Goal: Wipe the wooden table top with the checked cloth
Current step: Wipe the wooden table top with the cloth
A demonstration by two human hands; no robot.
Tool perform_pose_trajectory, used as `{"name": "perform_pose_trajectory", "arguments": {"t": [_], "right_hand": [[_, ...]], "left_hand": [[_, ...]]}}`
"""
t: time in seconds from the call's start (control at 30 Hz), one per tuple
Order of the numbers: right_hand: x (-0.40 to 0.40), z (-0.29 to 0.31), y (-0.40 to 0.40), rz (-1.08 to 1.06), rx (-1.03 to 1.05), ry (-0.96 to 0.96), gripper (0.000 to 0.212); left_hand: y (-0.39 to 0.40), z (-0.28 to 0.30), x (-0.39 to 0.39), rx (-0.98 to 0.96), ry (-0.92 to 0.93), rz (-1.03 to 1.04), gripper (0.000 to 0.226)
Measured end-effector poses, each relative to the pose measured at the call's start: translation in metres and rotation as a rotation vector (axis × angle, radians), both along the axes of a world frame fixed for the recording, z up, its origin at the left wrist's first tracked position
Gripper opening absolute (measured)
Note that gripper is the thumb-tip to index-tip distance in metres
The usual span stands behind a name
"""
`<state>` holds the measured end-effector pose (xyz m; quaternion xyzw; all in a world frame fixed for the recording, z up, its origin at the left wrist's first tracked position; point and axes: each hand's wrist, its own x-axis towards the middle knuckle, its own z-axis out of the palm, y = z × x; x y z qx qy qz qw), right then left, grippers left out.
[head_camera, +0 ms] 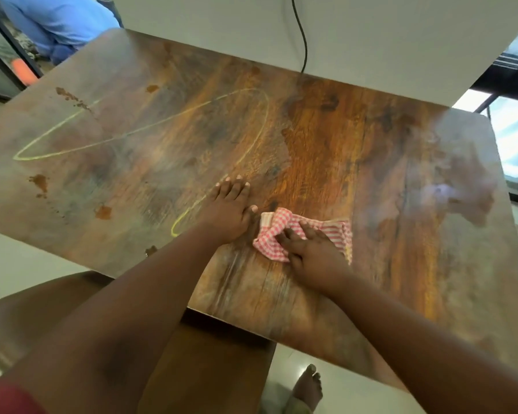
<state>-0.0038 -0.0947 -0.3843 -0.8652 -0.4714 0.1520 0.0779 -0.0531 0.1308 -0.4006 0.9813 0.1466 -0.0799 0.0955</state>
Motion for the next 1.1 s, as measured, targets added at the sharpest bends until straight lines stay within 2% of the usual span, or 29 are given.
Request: {"name": "perform_pose_trajectory", "arguments": {"t": [0.17, 0.33, 0.47, 0.67, 0.8, 0.93, 1.1], "right_hand": [[-0.05, 0.0, 0.018, 0.128, -0.01, 0.035, 0.051], [-0.071, 0.003, -0.034, 0.234, -0.038, 0.071, 0.052], [-0.056, 0.01, -0.067, 0.163, -0.072, 0.065, 0.048], [-0.054, 0.008, -0.013, -0.005, -0.038, 0.059, 0.048], [-0.088, 0.005, -0.005, 0.128, -0.026, 0.06, 0.05], [-0.101, 0.007, -0.031, 0.275, -0.034, 0.094, 0.048], [-0.092, 0.011, -0.074, 0.287, -0.041, 0.084, 0.045]], "left_hand": [[0.012, -0.001, -0.014, -0.027, -0.01, 0.024, 0.063], [0.013, 0.001, -0.021, 0.0, 0.004, -0.019, 0.064], [0.011, 0.003, -0.023, 0.008, 0.027, -0.042, 0.065], [0.002, -0.001, -0.031, 0.029, 0.038, -0.038, 0.065], [-0.003, -0.002, -0.034, 0.024, 0.025, -0.015, 0.064], [-0.008, -0.001, -0.04, 0.042, 0.029, -0.006, 0.063], [-0.02, 0.001, -0.052, 0.031, 0.042, 0.015, 0.062]]}}
